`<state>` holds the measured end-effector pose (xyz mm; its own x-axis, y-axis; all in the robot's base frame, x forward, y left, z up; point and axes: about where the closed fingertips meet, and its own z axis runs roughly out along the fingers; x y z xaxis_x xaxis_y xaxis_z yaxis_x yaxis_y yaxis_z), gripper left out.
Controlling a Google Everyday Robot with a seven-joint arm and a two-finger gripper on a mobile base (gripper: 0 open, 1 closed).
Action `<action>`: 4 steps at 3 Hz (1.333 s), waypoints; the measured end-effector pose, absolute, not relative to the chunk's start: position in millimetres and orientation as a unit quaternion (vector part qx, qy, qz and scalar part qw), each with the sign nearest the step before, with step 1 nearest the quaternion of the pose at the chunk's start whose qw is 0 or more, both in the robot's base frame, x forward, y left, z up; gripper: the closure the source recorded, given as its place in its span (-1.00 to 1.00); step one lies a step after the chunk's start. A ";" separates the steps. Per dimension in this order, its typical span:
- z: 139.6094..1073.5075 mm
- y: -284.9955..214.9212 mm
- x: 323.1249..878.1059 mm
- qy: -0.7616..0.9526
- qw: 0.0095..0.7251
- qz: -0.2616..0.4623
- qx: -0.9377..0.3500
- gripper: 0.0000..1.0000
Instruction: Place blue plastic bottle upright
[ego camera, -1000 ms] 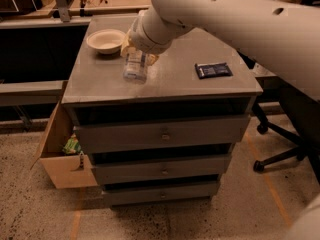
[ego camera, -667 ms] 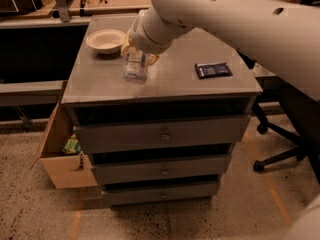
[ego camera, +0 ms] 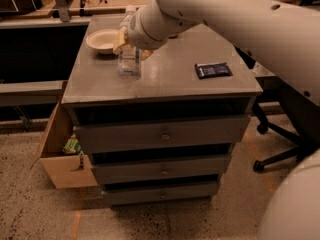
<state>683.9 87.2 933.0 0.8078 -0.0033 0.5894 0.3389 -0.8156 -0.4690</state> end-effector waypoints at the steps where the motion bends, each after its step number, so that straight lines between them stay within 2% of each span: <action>1: 941.7 108.4 691.5 -0.151 0.341 -0.279 -0.885 1.00; 2: 953.3 125.2 695.2 -0.232 0.372 -0.283 -0.853 1.00; 4: 950.6 124.6 689.7 -0.370 0.369 -0.343 -0.780 1.00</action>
Offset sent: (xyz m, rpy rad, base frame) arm 0.0114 0.0486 0.0310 -0.0557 -0.4415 0.7817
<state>689.7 124.6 950.6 0.4911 0.3243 0.8085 0.8308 -0.4535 -0.3228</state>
